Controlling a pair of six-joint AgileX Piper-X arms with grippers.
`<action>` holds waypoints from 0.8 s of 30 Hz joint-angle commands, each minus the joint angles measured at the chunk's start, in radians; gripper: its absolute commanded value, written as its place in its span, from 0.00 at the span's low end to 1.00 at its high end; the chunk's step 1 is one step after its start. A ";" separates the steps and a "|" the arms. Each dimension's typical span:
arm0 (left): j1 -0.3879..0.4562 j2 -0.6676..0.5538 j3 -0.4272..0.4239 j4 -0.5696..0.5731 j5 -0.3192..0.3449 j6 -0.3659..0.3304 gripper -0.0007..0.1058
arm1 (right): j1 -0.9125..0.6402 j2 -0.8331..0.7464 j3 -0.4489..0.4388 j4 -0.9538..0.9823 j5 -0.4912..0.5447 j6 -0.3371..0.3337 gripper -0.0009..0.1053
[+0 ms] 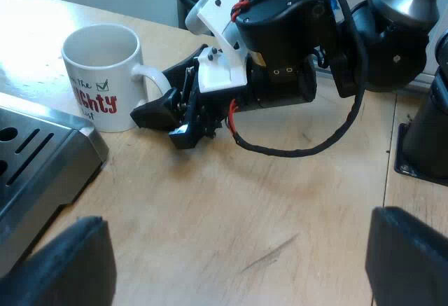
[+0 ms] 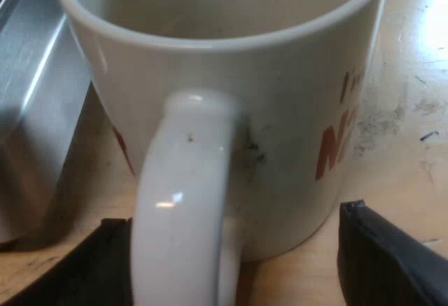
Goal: Remove mug from coffee machine
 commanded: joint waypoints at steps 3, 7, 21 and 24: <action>-0.007 0.003 -0.003 -0.009 -0.034 -0.012 0.82 | 0.037 -0.058 -0.001 0.093 -0.002 0.022 0.60; -0.007 0.003 -0.003 -0.009 -0.037 -0.012 0.82 | 0.037 -0.127 -0.001 0.190 -0.002 0.022 0.60; -0.007 0.003 -0.003 -0.009 -0.056 0.003 0.82 | 0.037 -0.559 0.001 0.670 -0.040 0.022 0.60; -0.007 0.003 -0.003 -0.009 -0.054 0.005 0.82 | 0.037 -0.676 0.001 0.767 -0.065 0.022 0.60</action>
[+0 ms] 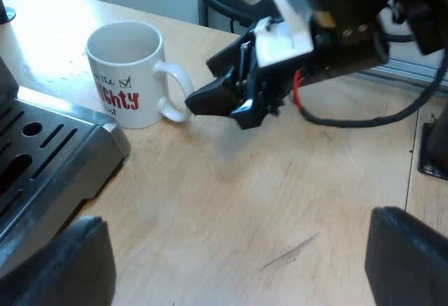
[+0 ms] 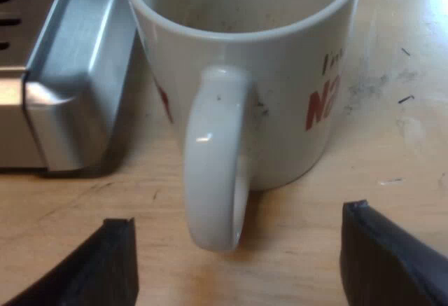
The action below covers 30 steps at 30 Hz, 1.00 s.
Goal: Remove mug from coffee machine
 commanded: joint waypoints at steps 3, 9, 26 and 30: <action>-0.007 0.003 -0.003 -0.009 -0.009 0.001 0.82 | 0.003 -0.133 -0.001 0.149 -0.022 0.008 0.60; -0.007 0.003 -0.003 0.025 -0.009 -0.029 0.82 | 0.003 -0.350 -0.056 0.465 -0.064 0.017 0.60; 0.148 0.003 -0.225 0.124 0.006 -0.089 0.82 | 0.003 -0.418 -0.480 0.927 -0.103 0.017 0.60; 0.290 0.003 -0.256 0.124 0.070 -0.089 0.82 | 0.001 -0.350 -0.596 0.928 -0.103 0.017 0.60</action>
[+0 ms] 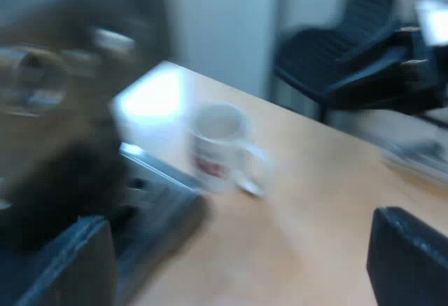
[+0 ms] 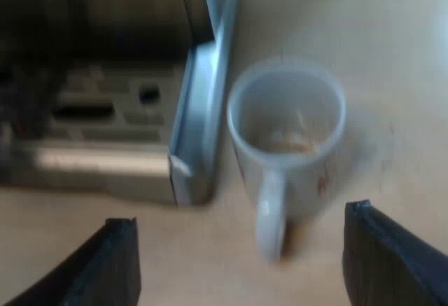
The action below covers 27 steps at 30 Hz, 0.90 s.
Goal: Remove mug from coffee machine
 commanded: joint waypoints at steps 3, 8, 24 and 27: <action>0.187 0.000 -0.023 -0.005 0.108 -0.036 0.82 | 0.001 0.082 -0.121 -0.010 -0.009 -0.009 0.60; 0.417 -0.031 -0.023 0.066 0.167 -0.029 0.82 | -0.006 0.249 -0.232 -0.010 -0.010 -0.011 0.60; 0.581 -0.191 -0.023 0.203 0.148 0.028 0.82 | -0.353 0.288 -0.264 0.010 -0.095 -0.057 0.60; 0.581 -0.197 -0.023 0.229 0.138 0.030 0.82 | -0.388 0.235 -0.261 0.054 -0.090 -0.129 0.60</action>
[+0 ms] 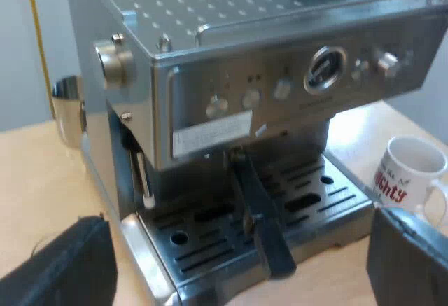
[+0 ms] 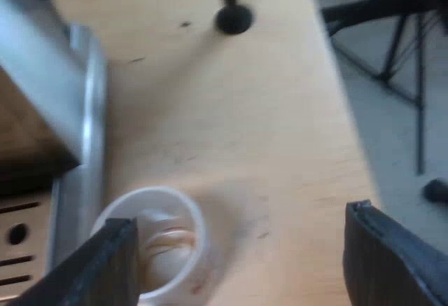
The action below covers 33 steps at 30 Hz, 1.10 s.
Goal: Remove mug from coffee machine
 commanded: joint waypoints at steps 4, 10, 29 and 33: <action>0.003 -0.018 -0.005 0.028 -0.009 0.005 0.82 | -0.008 -0.141 0.019 0.061 0.011 -0.093 0.60; 0.003 -0.091 -0.005 0.101 -0.086 0.005 0.82 | -0.008 -0.307 0.097 0.088 0.021 -0.093 0.60; 0.003 -0.409 -0.005 0.322 -0.469 0.005 0.82 | -0.008 -0.799 0.241 0.262 0.046 -0.091 0.60; 0.003 -0.462 -0.005 0.381 -0.469 0.005 0.82 | -0.008 -0.846 0.241 0.343 0.046 -0.087 0.60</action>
